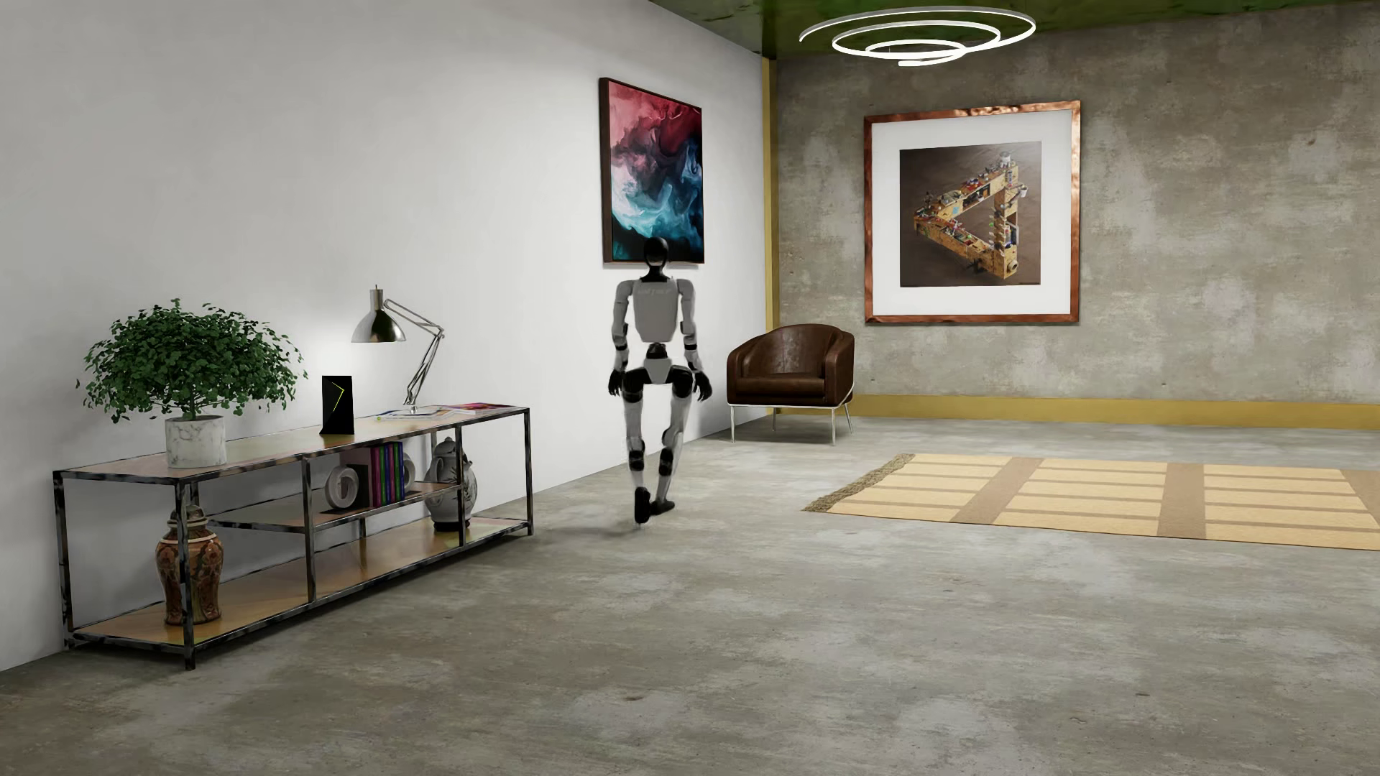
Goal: Walk towards the armchair
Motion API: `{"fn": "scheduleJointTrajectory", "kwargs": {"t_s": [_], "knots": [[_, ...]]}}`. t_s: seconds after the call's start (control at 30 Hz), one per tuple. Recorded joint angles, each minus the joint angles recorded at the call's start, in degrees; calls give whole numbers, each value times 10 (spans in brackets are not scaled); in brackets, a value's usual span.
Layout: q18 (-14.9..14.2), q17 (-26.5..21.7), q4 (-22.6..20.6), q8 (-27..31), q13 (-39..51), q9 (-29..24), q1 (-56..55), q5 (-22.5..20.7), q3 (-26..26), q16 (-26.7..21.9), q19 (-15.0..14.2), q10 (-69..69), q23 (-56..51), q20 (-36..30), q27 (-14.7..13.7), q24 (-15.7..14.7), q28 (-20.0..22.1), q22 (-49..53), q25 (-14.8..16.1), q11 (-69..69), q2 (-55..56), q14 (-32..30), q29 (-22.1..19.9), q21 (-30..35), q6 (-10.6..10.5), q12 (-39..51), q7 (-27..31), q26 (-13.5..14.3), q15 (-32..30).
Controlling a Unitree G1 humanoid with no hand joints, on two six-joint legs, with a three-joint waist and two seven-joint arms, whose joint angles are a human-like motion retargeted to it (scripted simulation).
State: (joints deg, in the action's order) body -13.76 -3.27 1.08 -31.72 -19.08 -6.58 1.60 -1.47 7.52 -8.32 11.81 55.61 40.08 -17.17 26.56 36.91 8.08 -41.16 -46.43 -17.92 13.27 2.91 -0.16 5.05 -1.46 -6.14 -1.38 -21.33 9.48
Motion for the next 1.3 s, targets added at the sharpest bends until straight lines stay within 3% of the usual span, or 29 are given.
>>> {"fn": "scheduleJointTrajectory", "kwargs": {"t_s": [0.03,0.07,0.1,0.13,0.17,0.23,0.27,0.33,0.4,0.43,0.5,0.53,0.6,0.67,0.7,0.77,0.83,0.9,0.97,1.03,1.07,1.1,1.2,1.27,1.3], "knots": [[-5,6,25,-13,24,-3,-58,-8,4,-14,-5,104,-10,-50,3,23,-53,-24,0,6,-29,-52,-5,-21,-4,-10,-4,3,17],[-10,8,52,-14,48,-5,-110,-16,1,-27,-10,176,-24,-82,-5,36,-102,-38,4,6,-52,-34,-19,-37,-8,-18,10,12,33],[36,5,73,-8,66,-7,-159,-23,-6,-29,-17,220,-37,-78,-25,31,-113,-45,10,5,-72,2,-38,-48,-12,-30,13,5,48],[98,2,85,3,88,-9,-205,-30,-17,-22,-24,237,-52,-48,-42,18,-86,-46,9,3,-91,15,-53,-52,-15,-48,14,-12,62],[132,-2,89,18,107,-10,-243,-34,-30,-7,-31,224,-72,4,-58,-3,-32,-42,9,-1,-107,26,-61,-49,-16,-68,14,-22,74],[144,-24,69,50,134,-11,-301,-37,-52,28,-48,134,-126,84,-87,-32,61,-44,18,-19,-135,65,-62,-14,-15,-98,16,-33,100],[146,-35,55,64,143,-11,-319,-38,-59,36,-55,60,-154,91,-102,-30,70,-50,29,-28,-148,67,-64,4,-14,-107,18,-33,114],[121,-50,39,90,156,-9,-322,-46,-66,34,-70,-154,-193,63,-116,-3,14,-58,51,-39,-175,39,-64,36,-11,-118,12,-17,139],[46,-55,26,123,166,-5,-286,-52,-67,34,-86,-390,-207,66,-112,0,-45,-42,62,-28,-210,-3,-63,67,-8,-128,6,-1,152],[15,-56,19,138,167,-3,-277,-47,-68,39,-94,-416,-205,77,-107,-3,-50,-30,64,-29,-225,-5,-64,79,-5,-129,10,-3,155],[129,-57,-3,171,152,-2,-255,-17,-69,50,-110,-391,-183,83,-83,14,-30,-25,65,-64,-242,-51,-62,89,5,-115,0,-6,142],[145,-57,-11,187,138,-1,-233,9,-71,57,-109,-375,-157,92,-67,21,-12,-30,64,-114,-237,-26,-60,91,13,-105,-22,-12,112],[157,-63,-16,228,127,-3,-191,72,-76,70,-119,-348,-71,119,-18,25,7,-34,41,-298,-166,34,-30,117,31,-83,-81,-24,-10],[164,-95,-26,259,132,-7,-125,148,-77,66,-157,-367,4,130,-13,34,12,-27,-7,-491,-57,75,64,182,47,-56,-142,-9,-135],[165,-105,-34,262,123,-10,-102,179,-73,54,-140,-363,16,127,-18,40,19,-30,-15,-547,-14,96,86,185,55,-41,-164,5,-107],[165,-98,-44,249,75,-12,-67,191,-58,32,-94,-348,-12,134,-7,51,20,-26,17,-573,53,133,34,99,65,9,-183,11,-36],[153,-76,-45,227,29,-12,-40,162,-38,21,-99,-332,-45,162,-9,31,36,15,61,-493,101,169,-44,7,65,40,-188,23,18],[152,-61,-46,175,-5,-8,-10,138,-23,5,-88,-334,-59,170,-9,6,55,61,67,-322,118,193,-75,-31,61,61,-190,48,39],[144,-45,-48,75,-23,-2,28,114,-16,-17,-88,-360,-45,150,-3,-6,60,95,54,-96,99,205,-63,-32,55,79,-189,64,-10],[129,-31,-50,-67,-32,4,67,102,-20,-25,-105,-381,-18,135,-6,-18,57,112,27,54,72,209,-11,-11,48,90,-188,59,-82],[123,-28,-50,-80,-32,5,81,104,-20,-19,-21,-373,-7,136,-9,-29,60,117,12,46,68,213,18,-1,44,88,-184,58,-80],[116,-20,-43,-82,-30,6,95,102,-20,-14,18,-363,2,133,-13,-32,63,116,1,25,59,213,38,5,39,80,-176,55,-63],[89,10,26,-91,-3,5,78,68,-14,12,1,-221,6,108,-11,-29,74,62,-19,4,0,125,44,-11,11,35,-157,29,-18],[15,28,89,-100,26,1,-5,41,-11,1,-14,-27,-23,21,-23,15,-13,8,-17,7,-38,34,15,-30,-4,15,-121,0,9],[-4,32,119,-98,51,-2,-51,29,-10,-3,-22,66,-39,2,-33,30,-43,5,-11,8,-55,-1,-1,-31,-11,-1,-115,-8,20]]}}
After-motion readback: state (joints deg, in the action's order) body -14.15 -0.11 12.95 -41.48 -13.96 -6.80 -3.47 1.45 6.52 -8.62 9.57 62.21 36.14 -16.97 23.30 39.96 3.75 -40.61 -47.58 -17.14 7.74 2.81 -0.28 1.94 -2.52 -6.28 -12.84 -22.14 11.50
